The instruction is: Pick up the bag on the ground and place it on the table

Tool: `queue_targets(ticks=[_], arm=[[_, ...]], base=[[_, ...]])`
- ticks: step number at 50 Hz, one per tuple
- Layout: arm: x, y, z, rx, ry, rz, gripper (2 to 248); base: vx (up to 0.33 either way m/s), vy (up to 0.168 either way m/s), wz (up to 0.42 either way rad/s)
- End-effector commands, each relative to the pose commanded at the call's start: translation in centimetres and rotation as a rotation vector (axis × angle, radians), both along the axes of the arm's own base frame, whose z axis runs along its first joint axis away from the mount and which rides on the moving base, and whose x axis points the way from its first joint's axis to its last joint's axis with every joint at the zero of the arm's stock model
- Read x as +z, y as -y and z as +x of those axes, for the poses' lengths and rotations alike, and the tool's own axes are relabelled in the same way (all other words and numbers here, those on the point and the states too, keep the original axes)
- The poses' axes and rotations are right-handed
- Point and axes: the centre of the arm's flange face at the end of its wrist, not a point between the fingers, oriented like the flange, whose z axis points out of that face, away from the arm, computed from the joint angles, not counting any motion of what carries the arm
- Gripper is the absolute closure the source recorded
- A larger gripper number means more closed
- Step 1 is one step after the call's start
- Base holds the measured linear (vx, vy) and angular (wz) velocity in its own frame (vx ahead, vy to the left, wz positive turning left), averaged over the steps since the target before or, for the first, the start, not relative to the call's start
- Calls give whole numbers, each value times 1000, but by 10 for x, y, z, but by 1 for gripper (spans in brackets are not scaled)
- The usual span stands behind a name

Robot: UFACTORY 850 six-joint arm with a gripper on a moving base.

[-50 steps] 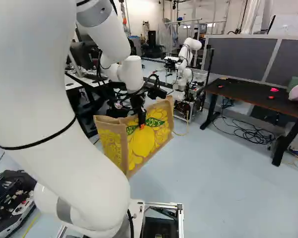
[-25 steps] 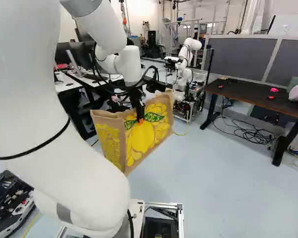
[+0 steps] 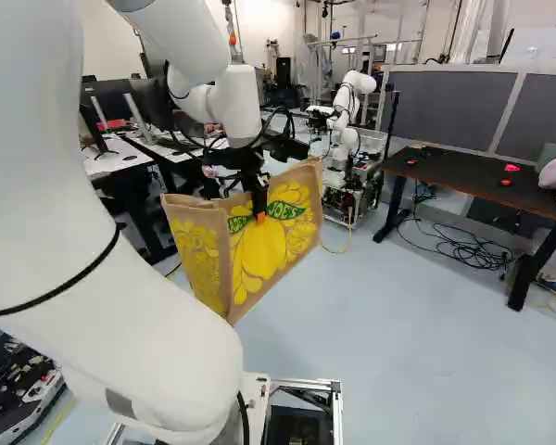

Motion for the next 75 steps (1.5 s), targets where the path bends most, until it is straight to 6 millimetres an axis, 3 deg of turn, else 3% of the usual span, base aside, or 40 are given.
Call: queue_targets(ticks=[50,75], arm=[[75,-4,-13,10,34,-2,229],[113,-6,-5,17,30,-1,229]], base=[[0,0,0],[0,0,0]])
